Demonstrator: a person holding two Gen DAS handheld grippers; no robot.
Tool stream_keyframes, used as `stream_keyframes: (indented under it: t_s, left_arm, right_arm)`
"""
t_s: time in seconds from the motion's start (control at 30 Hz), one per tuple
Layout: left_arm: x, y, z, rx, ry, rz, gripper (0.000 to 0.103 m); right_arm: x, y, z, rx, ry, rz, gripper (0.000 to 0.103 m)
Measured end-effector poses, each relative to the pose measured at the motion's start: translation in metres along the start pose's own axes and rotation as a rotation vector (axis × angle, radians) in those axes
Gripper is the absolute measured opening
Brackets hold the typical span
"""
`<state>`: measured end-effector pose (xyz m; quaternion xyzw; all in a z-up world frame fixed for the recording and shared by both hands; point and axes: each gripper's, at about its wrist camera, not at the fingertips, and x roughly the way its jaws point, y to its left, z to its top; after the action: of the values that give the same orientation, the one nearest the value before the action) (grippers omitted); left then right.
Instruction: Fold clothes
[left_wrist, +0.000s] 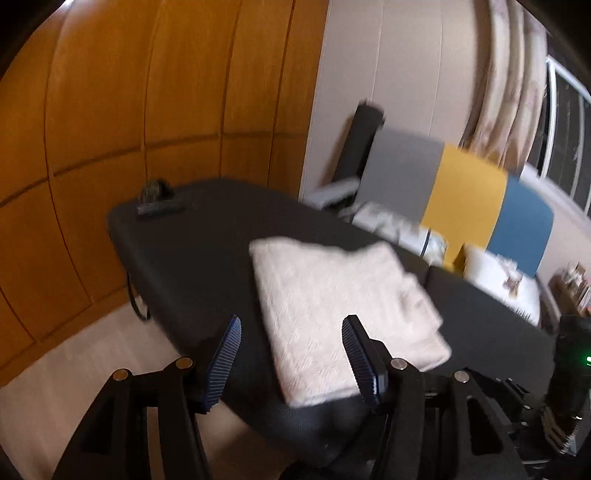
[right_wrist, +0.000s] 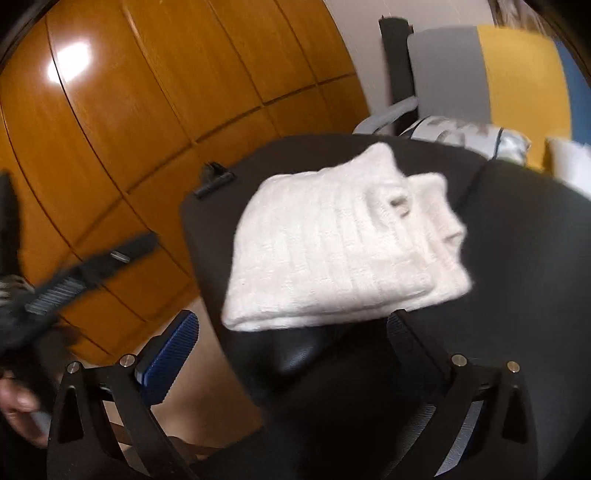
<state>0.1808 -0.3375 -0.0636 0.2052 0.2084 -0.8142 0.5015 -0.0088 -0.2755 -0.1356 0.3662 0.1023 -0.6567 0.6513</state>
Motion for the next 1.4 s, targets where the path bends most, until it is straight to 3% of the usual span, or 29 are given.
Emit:
stream_keyframes:
  t_s: [0.07,0.17,0.27,0.37,0.6,0.8,0.93,1.03,1.1,1.2,1.4]
  left_arm:
    - [-0.02,-0.008,0.012,0.062,-0.095,0.005,0.058]
    - [-0.042,-0.022,0.028,0.161,-0.232,0.004,0.058]
    - [-0.035,-0.022,0.04,0.082,-0.168,-0.053,0.058]
    - [-0.02,-0.027,0.041,0.066,-0.066,-0.045,0.058]
    - [-0.014,-0.02,0.038,0.049,-0.083,0.058,0.058]
    - [-0.016,-0.014,0.042,-0.001,-0.134,0.045,0.058]
    - [-0.017,-0.004,0.046,-0.043,-0.131,0.005,0.058]
    - [-0.008,0.003,0.048,-0.053,-0.099,0.028,0.054]
    - [-0.003,0.006,0.048,-0.038,-0.079,0.07,0.045]
    - [-0.001,0.008,0.046,-0.021,-0.071,0.111,0.045]
    - [-0.002,0.014,0.047,-0.042,-0.066,0.091,0.045]
  right_arm:
    - [-0.009,0.008,0.009,-0.015,-0.022,-0.06,0.103]
    - [-0.035,0.023,0.035,-0.074,-0.138,-0.172,0.103]
    - [-0.047,0.034,0.061,-0.101,-0.238,-0.249,0.103]
    - [-0.042,0.043,0.072,-0.138,-0.253,-0.31,0.103]
    - [-0.015,0.044,0.076,-0.142,-0.182,-0.356,0.103]
    - [-0.018,0.041,0.084,-0.138,-0.2,-0.424,0.103]
    - [-0.019,0.044,0.083,-0.147,-0.202,-0.421,0.103]
    - [-0.018,0.048,0.082,-0.173,-0.197,-0.418,0.103]
    - [-0.016,0.049,0.081,-0.181,-0.192,-0.41,0.103]
    - [-0.013,0.052,0.08,-0.19,-0.181,-0.391,0.103]
    - [-0.005,0.063,0.077,-0.226,-0.161,-0.374,0.103]
